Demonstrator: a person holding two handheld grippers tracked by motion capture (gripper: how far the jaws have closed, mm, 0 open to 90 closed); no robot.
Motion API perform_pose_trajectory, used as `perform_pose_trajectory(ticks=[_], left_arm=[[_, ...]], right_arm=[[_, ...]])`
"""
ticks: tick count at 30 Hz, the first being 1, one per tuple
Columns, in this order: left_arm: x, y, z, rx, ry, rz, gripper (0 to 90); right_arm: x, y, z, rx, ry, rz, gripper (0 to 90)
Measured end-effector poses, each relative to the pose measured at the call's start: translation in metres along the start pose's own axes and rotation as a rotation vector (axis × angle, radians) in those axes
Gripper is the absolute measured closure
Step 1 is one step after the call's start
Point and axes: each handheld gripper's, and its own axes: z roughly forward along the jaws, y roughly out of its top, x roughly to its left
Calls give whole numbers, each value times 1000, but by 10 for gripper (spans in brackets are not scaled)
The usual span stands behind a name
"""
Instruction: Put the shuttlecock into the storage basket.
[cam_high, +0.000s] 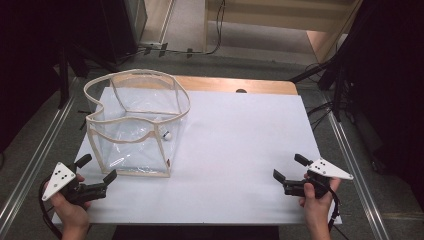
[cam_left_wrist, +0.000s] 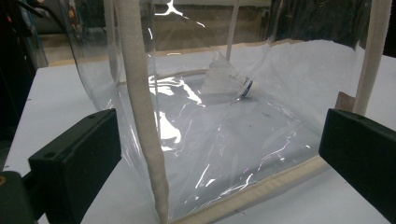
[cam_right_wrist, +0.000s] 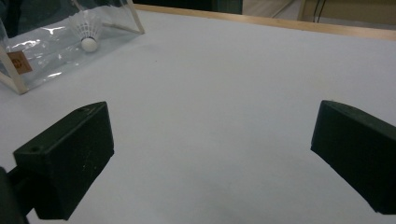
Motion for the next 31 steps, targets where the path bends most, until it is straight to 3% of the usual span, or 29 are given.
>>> perform_pose_trajectory(ticks=[6,14,20,31], left_arm=[[0,0,0,-2,2,-2,0],[0,0,0,2,-2,4,0],[-1,0,1,5,-4,7,0],[-1,1,1,6,-7,10,0]], right_arm=[[-7,-10,-9,23,-28,-3,0],[-18,-16,-20,-7,-42,13,0],[-25,-20,-28,-9,-94,4,0],[-40,-28,-34,-32,-102,38,0]])
